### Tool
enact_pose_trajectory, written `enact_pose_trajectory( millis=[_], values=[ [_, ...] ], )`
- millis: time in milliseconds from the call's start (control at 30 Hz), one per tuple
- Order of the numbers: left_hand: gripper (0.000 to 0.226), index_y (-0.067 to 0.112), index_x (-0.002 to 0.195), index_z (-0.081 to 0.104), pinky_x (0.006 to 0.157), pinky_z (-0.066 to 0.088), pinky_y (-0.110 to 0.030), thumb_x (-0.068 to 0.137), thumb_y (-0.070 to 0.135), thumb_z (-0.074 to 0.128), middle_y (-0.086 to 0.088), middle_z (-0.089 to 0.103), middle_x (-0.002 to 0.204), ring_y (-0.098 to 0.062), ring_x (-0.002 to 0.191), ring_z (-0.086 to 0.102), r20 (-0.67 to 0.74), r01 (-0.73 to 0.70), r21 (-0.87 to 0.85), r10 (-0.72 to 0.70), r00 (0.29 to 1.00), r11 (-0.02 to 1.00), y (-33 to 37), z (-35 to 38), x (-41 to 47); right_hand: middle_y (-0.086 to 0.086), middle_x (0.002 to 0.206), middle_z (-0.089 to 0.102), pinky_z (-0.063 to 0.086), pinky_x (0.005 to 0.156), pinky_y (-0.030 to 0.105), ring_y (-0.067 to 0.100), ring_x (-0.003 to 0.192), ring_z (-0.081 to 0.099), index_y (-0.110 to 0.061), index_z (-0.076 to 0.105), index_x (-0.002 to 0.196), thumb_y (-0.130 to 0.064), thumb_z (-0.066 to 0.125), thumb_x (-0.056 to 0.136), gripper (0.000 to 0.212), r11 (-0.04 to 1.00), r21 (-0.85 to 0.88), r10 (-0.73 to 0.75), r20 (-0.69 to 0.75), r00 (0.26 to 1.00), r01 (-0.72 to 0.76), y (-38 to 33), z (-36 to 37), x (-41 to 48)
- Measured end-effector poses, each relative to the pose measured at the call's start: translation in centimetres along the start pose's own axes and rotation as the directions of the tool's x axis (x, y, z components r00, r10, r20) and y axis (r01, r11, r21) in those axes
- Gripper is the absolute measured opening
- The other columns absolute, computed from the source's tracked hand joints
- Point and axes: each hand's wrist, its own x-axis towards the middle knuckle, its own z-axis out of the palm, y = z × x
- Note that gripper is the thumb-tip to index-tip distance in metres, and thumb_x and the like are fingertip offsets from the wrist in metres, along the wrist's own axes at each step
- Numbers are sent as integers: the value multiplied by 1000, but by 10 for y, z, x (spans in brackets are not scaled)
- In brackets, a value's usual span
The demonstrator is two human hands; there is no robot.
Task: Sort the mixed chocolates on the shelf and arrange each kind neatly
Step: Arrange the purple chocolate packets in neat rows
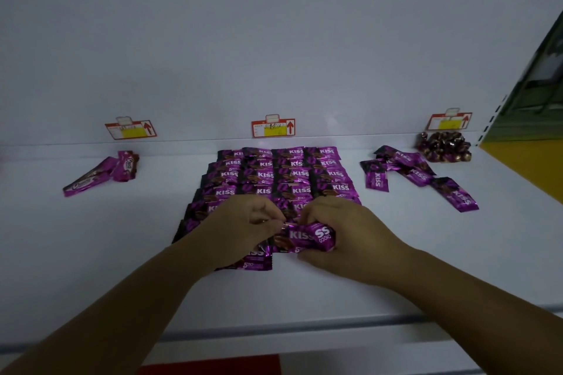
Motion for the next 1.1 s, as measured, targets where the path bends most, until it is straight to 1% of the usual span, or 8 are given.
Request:
enact_pose_trajectory(
  millis=[133,367,633,733,800,867,967,1100],
  values=[
    [7,29,83,60,66,42,-4,84,24,64,15,60,78,-1,72,57,-79,-62,229,82,994,971,-6,-12,-9,-9,82,62,36,67,6,2,76,53,-21,65,84,-47,68,72,29,999,9,43,40,998,-43,3,1,-6],
    [46,33,121,55,88,26,-13,80,51,62,18,43,109,3,101,34,206,-175,602,61,977,779,-15,-21,-23,-11,81,61,27,67,2,-1,74,47,-23,63,83,-45,74,70,27,999,-33,29,97,995,-25,3,5,-10],
    [46,29,125,54,85,24,-8,83,48,58,9,50,121,-3,108,39,185,-197,589,107,977,784,-14,-18,-23,-12,82,60,28,68,2,-2,77,46,-24,62,84,-54,61,76,31,999,-48,20,115,993,-14,3,4,-11],
    [55,31,130,48,88,25,-10,80,53,60,14,48,122,3,103,33,126,-163,570,110,986,805,-15,-18,-21,-11,82,60,42,69,11,2,77,53,-23,59,83,-55,50,80,34,976,162,143,40,989,-147,1,-3,-9],
    [50,28,126,53,79,30,-3,81,46,63,14,52,113,3,95,41,61,-160,498,149,987,852,-6,-16,-17,-2,83,62,49,73,26,11,80,58,-17,60,87,-55,45,82,42,862,414,306,36,951,-293,-2,-11,-8],
    [47,27,122,56,69,37,-3,79,41,66,21,52,97,2,85,50,14,-187,398,198,980,898,9,-7,-13,-1,88,64,49,80,24,11,86,60,-16,62,92,-55,39,89,46,710,586,445,55,894,-390,-7,-16,-8],
    [56,31,125,52,69,43,-6,74,44,70,26,50,90,7,86,51,17,-218,255,220,975,942,30,16,-7,-6,94,69,49,85,20,3,91,63,-24,66,96,-58,26,90,53,612,630,551,93,830,-477,-10,-18,-7],
    [54,30,120,57,71,44,-7,70,42,75,26,50,82,7,80,53,-53,-248,204,264,963,947,47,41,-2,4,89,72,55,75,35,20,87,68,-21,67,93,-45,36,95,40,517,693,616,107,780,-503,-7,-23,-10]
  ],
)
